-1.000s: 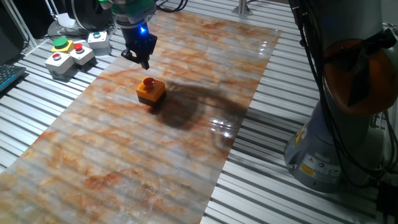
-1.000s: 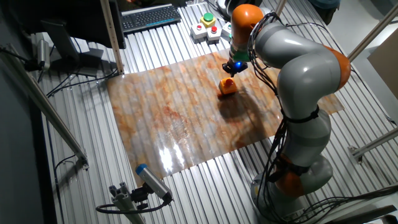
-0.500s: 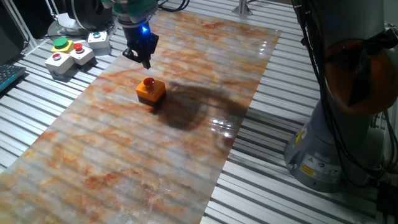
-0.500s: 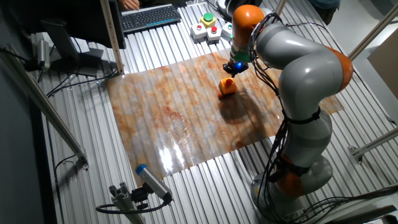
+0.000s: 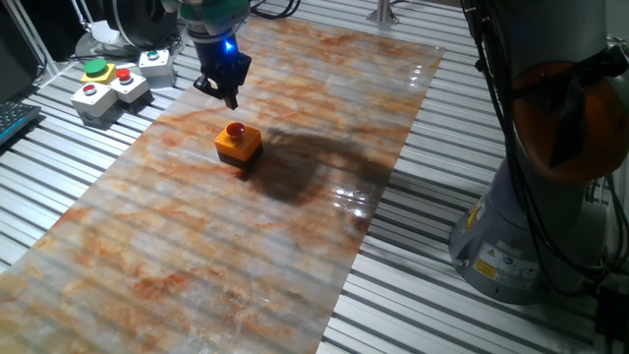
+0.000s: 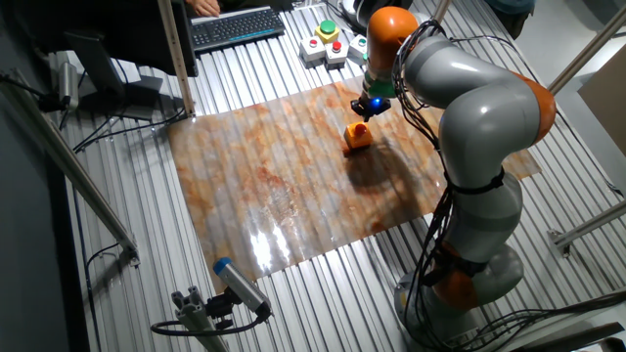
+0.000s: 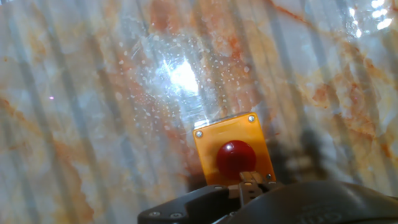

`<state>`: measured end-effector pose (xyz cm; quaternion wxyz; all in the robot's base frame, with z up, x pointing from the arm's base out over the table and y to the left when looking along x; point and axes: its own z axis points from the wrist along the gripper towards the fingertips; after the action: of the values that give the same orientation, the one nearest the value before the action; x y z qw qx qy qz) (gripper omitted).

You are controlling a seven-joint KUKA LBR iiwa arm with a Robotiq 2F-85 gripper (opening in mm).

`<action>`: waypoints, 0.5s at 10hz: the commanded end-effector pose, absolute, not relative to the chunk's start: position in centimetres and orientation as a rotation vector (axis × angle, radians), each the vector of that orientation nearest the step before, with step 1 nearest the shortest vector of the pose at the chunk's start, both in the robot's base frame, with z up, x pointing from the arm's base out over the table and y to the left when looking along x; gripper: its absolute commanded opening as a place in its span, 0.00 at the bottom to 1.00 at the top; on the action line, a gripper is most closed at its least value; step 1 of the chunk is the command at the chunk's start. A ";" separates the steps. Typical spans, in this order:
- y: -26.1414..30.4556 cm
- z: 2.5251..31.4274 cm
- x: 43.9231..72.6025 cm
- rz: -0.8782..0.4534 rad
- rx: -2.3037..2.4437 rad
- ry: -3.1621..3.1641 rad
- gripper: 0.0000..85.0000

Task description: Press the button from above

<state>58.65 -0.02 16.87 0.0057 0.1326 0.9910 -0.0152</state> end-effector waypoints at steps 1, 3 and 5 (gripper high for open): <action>0.0 16.8 58.7 -0.053 0.413 3.100 0.00; 0.0 16.8 58.7 -0.053 0.406 3.098 0.00; 0.0 16.8 58.7 -0.064 0.401 3.094 0.00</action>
<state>58.74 0.02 16.82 0.0106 0.1280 0.9915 -0.0204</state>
